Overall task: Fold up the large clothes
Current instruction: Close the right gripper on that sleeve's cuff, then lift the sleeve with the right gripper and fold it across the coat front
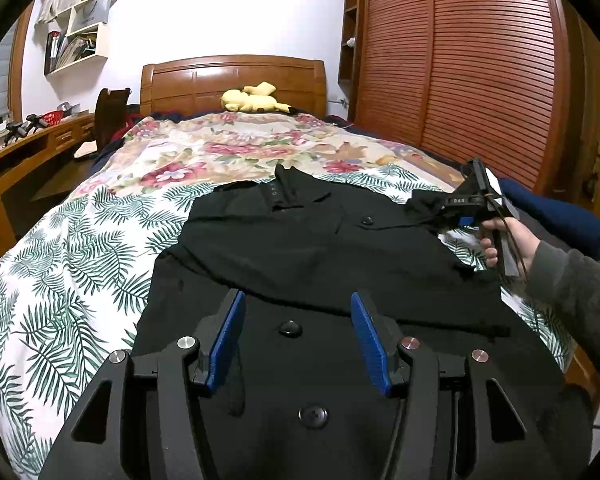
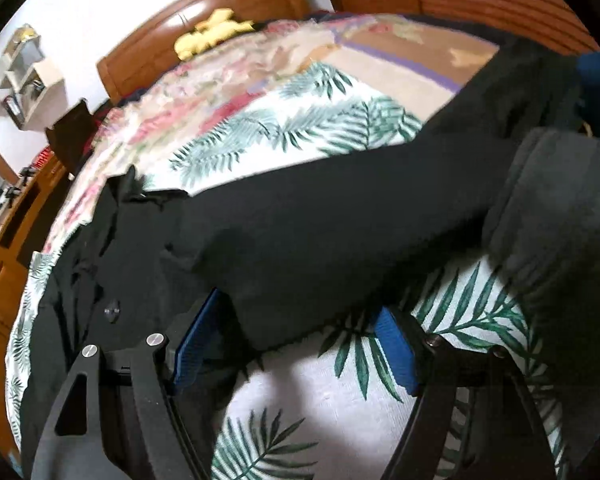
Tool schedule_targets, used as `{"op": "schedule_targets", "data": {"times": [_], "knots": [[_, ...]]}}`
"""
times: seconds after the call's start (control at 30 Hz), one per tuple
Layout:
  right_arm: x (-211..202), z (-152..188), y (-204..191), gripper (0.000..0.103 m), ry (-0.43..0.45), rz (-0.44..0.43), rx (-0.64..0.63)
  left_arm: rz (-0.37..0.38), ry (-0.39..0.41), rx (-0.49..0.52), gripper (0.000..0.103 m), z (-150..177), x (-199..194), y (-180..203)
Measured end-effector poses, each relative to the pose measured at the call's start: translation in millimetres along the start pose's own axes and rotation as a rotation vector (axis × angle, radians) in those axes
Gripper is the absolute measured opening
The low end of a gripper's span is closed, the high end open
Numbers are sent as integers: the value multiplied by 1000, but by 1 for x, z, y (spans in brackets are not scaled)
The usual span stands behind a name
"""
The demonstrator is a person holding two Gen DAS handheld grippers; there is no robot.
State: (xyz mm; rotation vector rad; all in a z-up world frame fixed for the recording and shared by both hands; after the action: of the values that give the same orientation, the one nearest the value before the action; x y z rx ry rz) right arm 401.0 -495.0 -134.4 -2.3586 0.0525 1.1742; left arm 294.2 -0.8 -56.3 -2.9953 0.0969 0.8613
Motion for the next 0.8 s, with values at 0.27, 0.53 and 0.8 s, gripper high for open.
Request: {"op": "schedule_targets", "data": {"times": [0.27,0.53,0.8], "knots": [[-3,-13,-5,16,18,53,-83,4,0,1,57,0,-4,-1],[-51,-19,-101,9,130,-54,-366,3,5,-5,57,2,-8,-3],[-53,70,-197,10,-28,-75,-678,-3,4,-11,57,4,-12,-2]]}}
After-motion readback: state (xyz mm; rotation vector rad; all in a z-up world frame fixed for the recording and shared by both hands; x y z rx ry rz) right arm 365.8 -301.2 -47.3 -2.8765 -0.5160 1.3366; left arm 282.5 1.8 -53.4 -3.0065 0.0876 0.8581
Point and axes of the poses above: each gripper's, at about its wrist camera, not at the fingertips, and x roughly the way its jaws point, y to its right, z to its underside, the point moved 7 cm from there along x, roughly the way its jaws point, and after that the axes turned 9 degrees about -z, right-handed, at the moved point
